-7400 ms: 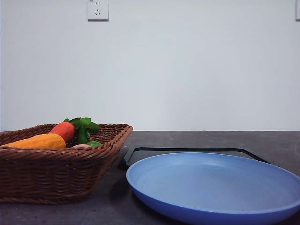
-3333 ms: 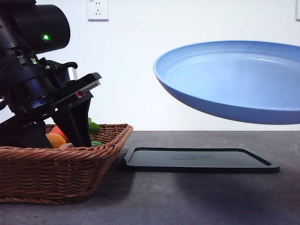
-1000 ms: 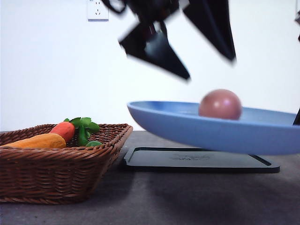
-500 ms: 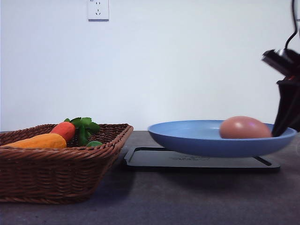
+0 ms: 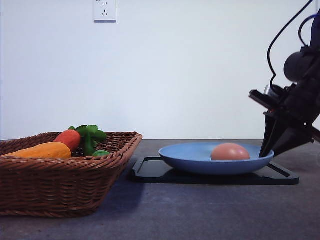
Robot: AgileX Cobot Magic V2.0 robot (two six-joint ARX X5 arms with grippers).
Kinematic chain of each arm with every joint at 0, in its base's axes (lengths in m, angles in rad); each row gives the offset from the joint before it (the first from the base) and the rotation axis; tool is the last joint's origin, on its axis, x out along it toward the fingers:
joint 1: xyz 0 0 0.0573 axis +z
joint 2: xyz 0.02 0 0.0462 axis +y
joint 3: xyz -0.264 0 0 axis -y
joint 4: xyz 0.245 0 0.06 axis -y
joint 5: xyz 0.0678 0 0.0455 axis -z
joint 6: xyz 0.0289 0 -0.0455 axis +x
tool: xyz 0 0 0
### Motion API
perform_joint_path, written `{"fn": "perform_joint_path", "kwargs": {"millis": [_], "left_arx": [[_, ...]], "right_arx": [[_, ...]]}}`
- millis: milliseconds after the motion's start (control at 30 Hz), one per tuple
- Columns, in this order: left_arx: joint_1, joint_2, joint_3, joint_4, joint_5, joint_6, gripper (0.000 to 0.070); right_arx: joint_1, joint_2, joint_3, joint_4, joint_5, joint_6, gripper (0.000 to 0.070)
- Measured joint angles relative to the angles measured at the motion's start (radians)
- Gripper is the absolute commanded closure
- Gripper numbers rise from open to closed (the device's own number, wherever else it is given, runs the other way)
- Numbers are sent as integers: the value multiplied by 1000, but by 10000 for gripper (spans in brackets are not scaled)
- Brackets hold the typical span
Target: Transfer egg from basket to plate and serve
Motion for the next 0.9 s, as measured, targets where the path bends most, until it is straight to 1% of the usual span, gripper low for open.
{"fn": "perform_joint_path", "kwargs": {"millis": [67,133,167,233,400,500,600,667,767,833,867,900], "left_arx": [[0,-1,0,-19,-1,-8,225],[0,2,0,-33,-1,-14,225],[0,5,0,-35,-1,-17,225],[0,12,0,-39,-1,-20,225],[0,37,0,-45,-7,-20,233],[0,57,0,-45,-22,-20,278],[0,84,0,-45,-23,-18,352],[0,107,0,-45,-24,-14,420],[0,156,0,-45,-24,7,561],[0,197,0,-45,-24,28,661],[1,218,0,-45,-24,41,696],[4,244,0,-47,-24,52,699]], "right_arx": [[0,4,0,6,-1,-8,629],[0,4,2,18,-7,-15,530],[0,4,3,22,-8,-17,495],[0,4,6,23,-9,-18,481],[0,3,9,23,-10,-21,481],[-7,-7,12,12,-9,-22,496],[-25,-47,13,-12,5,-21,560],[-43,-85,14,-37,19,-24,610],[-69,-156,16,-102,36,-50,681],[-78,-210,17,-155,53,-78,700],[-77,-235,17,-180,66,-90,700],[-71,-262,17,-204,82,-101,700]]}}
